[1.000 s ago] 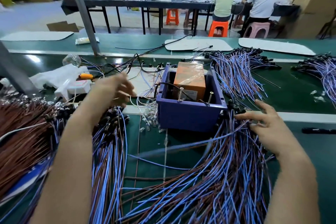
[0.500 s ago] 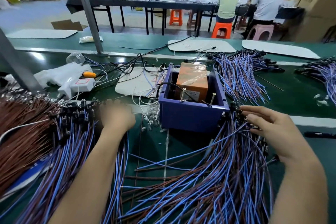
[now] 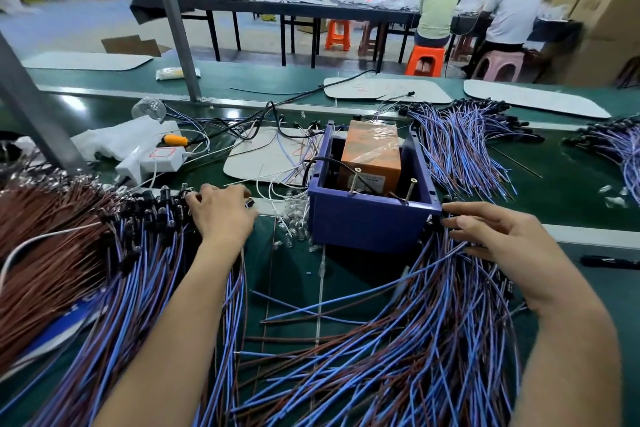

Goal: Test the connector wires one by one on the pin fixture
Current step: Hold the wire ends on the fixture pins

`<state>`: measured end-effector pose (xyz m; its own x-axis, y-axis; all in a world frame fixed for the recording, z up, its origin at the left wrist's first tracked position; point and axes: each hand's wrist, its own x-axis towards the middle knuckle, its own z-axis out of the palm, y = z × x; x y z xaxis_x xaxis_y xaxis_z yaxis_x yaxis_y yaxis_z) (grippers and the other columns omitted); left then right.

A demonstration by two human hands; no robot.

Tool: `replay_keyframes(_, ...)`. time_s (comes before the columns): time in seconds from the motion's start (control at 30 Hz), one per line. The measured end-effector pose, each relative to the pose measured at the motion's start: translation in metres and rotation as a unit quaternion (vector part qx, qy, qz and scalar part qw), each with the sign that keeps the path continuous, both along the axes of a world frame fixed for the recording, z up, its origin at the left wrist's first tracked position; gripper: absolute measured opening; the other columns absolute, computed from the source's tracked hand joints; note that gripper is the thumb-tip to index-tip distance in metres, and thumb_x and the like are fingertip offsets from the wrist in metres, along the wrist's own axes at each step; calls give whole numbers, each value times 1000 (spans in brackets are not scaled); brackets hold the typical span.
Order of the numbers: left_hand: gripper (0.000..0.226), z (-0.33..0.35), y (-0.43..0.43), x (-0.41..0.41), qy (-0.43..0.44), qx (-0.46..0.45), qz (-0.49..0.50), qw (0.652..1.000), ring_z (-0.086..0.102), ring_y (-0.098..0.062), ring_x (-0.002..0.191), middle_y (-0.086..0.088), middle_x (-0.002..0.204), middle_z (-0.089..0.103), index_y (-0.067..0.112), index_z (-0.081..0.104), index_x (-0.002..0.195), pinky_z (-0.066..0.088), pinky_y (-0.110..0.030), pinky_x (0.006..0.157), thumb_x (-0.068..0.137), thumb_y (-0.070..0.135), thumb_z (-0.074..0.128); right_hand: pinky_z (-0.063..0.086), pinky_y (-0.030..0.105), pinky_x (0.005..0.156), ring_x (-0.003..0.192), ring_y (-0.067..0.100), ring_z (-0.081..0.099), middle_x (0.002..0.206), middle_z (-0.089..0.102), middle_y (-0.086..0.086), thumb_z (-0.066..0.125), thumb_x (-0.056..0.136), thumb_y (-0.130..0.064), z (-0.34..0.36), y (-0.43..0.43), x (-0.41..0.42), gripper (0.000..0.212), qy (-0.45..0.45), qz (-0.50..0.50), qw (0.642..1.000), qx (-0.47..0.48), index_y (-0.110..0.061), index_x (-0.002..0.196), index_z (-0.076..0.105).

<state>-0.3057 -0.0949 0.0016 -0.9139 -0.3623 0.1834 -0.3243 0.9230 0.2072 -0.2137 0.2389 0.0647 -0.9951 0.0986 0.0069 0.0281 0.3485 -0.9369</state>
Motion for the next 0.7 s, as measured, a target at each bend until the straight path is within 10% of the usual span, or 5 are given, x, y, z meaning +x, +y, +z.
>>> replay_keyframes(0.13,33,37,0,11,176,257,-53,949,63,-23,101,4,84,68,26,66,114,40,-39,99,82,18,66,47,17,62,72,6,67,79,75,-3,56,95,-12,6,-8,1,21,23,12,1000,-6,-24,95,74)
replay_keyframes(0.27,29,79,6,32,194,590,-157,768,73,-17,78,-6,91,67,24,65,102,59,-32,79,89,-1,59,34,13,37,42,12,49,59,65,11,52,96,-22,17,-28,5,25,5,69,996,-59,-13,90,74)
replay_keyframes(0.4,37,104,26,51,203,703,-239,639,72,-22,89,1,84,65,20,68,100,56,-26,80,86,-12,55,36,16,36,44,19,57,71,70,21,40,95,-44,26,-69,10,41,-85,233,955,-161,-20,106,71)
replay_keyframes(0.7,49,121,65,91,108,545,-492,670,71,-16,89,4,97,70,19,54,128,54,-23,77,86,-6,59,50,22,48,67,24,70,93,74,13,42,82,-50,20,-124,4,53,-161,324,856,-368,-9,90,74)
